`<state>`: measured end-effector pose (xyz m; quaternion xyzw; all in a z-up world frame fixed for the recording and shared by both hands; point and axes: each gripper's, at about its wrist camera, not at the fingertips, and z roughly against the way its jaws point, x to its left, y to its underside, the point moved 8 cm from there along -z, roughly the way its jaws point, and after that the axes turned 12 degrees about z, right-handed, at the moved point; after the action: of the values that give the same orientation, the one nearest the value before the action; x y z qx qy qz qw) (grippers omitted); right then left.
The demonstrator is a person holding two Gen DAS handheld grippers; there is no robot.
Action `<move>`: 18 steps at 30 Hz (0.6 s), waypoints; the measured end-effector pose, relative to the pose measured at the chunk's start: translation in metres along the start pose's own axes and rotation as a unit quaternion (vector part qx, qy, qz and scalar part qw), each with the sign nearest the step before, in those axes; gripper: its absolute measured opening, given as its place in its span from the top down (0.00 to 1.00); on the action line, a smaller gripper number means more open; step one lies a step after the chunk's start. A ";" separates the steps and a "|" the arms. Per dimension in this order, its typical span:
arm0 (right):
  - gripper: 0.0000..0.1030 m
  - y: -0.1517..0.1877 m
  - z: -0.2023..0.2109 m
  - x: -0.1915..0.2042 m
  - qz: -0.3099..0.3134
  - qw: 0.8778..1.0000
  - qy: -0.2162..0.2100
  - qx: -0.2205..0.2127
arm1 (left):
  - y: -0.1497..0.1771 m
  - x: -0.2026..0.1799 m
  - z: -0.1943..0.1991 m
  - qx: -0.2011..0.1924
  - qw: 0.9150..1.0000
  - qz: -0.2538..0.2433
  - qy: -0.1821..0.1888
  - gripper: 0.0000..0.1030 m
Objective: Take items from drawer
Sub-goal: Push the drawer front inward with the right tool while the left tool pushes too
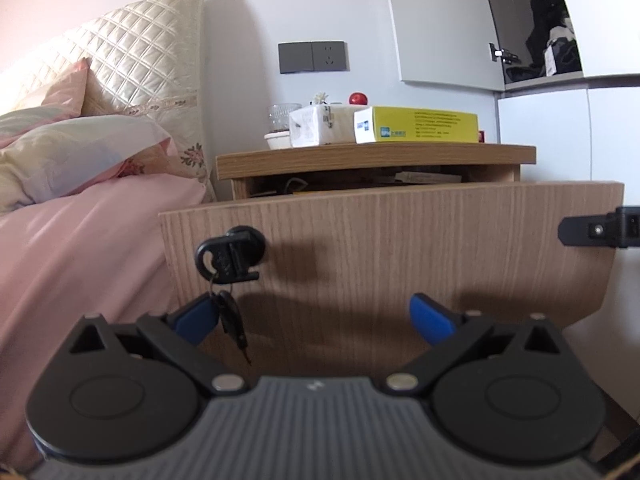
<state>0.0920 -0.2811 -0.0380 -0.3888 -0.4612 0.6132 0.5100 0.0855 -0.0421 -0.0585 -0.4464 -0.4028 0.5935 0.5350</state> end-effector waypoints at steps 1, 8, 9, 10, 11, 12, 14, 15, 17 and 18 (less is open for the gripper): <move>0.06 0.000 -0.001 0.000 -0.001 1.000 0.000 0.001 | -0.001 0.001 0.001 -0.003 1.000 0.001 -0.002 0.01; 0.06 0.000 -0.002 0.003 0.009 1.000 0.013 0.010 | -0.002 0.003 0.004 -0.017 1.000 0.001 -0.011 0.02; 0.06 0.000 -0.002 0.001 0.008 1.000 0.015 0.011 | -0.004 0.004 0.006 -0.021 1.000 0.003 -0.012 0.02; 0.06 0.000 -0.003 0.000 0.006 1.000 0.016 0.012 | -0.005 0.005 0.008 -0.025 1.000 0.005 -0.014 0.02; 0.06 0.000 -0.003 -0.001 0.006 1.000 0.018 0.012 | -0.006 0.006 0.010 -0.029 0.999 0.007 -0.014 0.02; 0.06 0.000 -0.003 -0.002 0.006 1.000 0.019 0.011 | -0.007 0.006 0.011 -0.032 0.999 0.010 -0.013 0.02; 0.06 0.000 -0.003 -0.004 0.007 1.000 0.023 0.010 | -0.012 0.005 0.012 -0.033 0.999 0.012 -0.011 0.02; 0.06 0.000 -0.003 -0.005 0.006 1.000 0.024 0.010 | -0.014 0.004 0.011 -0.032 0.999 0.012 -0.011 0.02; 0.06 -0.002 -0.006 -0.006 0.003 1.000 0.023 0.009 | -0.015 0.005 0.007 -0.028 0.999 0.017 -0.013 0.02; 0.06 -0.003 -0.007 -0.006 0.003 1.000 0.023 0.008 | -0.016 0.006 0.006 -0.026 0.999 0.019 -0.013 0.02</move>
<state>0.1006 -0.2854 -0.0366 -0.3999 -0.4434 0.6092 0.5218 0.0844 -0.0346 -0.0425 -0.4598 -0.4165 0.5988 0.5065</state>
